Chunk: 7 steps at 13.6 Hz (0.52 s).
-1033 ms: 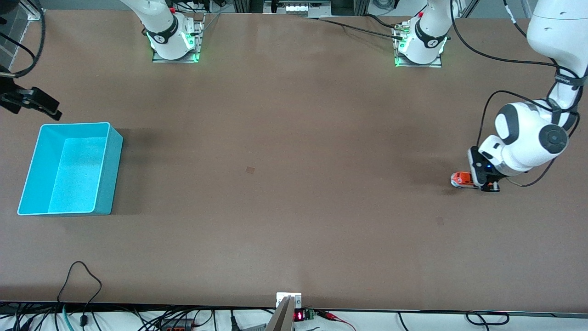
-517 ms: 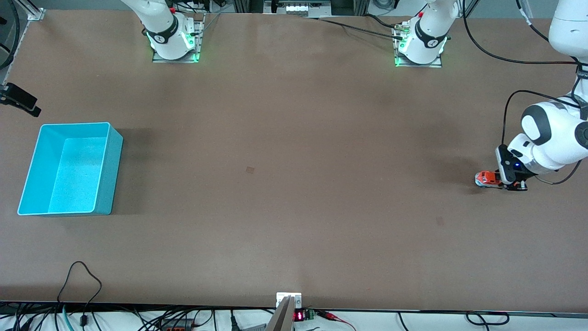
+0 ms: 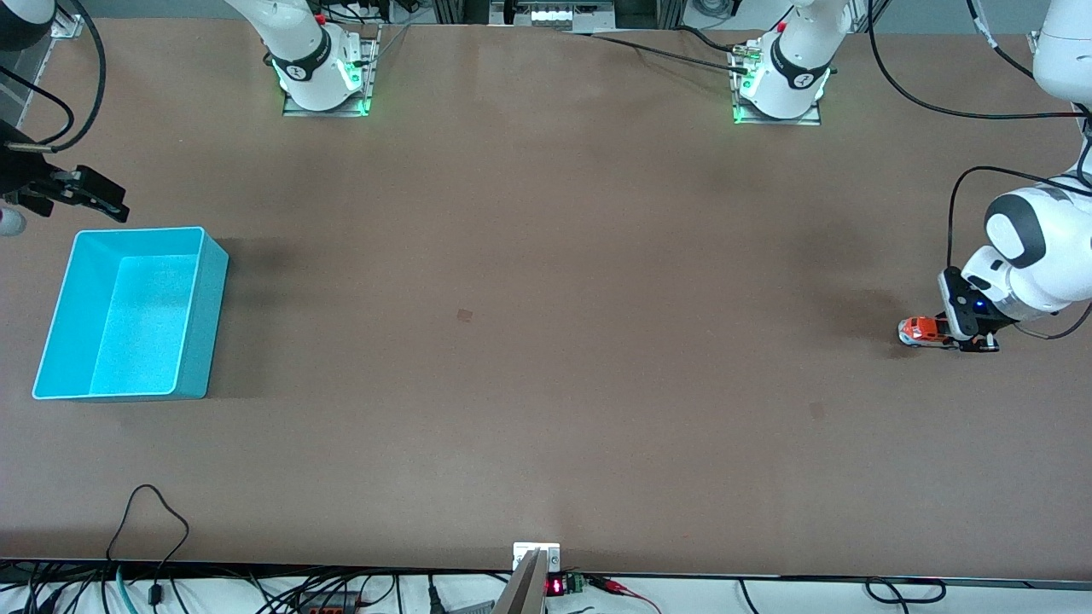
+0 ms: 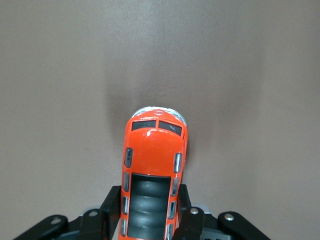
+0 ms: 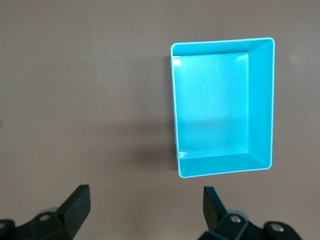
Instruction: Wind up bus and store in blue box
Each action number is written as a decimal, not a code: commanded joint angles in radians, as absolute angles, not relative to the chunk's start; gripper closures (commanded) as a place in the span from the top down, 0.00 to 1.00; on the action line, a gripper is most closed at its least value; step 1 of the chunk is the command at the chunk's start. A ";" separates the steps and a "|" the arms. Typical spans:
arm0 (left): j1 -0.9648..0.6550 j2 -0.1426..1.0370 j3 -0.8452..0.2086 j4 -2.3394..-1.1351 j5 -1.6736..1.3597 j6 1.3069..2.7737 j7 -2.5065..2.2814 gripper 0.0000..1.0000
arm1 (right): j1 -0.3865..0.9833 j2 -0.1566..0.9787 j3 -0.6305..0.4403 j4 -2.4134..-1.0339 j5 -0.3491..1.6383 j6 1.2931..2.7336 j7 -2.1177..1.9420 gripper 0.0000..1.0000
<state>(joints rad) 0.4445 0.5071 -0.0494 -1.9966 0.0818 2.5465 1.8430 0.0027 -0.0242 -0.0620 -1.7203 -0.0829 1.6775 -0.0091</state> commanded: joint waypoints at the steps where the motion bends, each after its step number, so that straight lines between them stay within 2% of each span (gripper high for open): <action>1: 0.466 0.548 -0.054 -1.973 0.097 2.525 1.864 1.00 | -0.005 -0.041 -0.063 -1.730 -0.071 1.672 -0.025 1.00; 4: 0.462 0.542 -0.061 -1.889 0.089 2.370 1.859 1.00 | -0.011 -0.043 -0.072 -1.732 -0.072 1.672 -0.031 1.00; 7: 0.448 0.485 -0.064 -1.870 0.089 2.243 1.830 1.00 | -0.005 -0.041 -0.071 -1.723 -0.087 1.667 -0.032 1.00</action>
<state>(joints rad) 0.4490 0.5175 -0.0560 -1.8916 0.0818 2.3213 1.8406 -0.0024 -0.0244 -0.0750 -1.7202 -0.0831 1.6765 -0.0166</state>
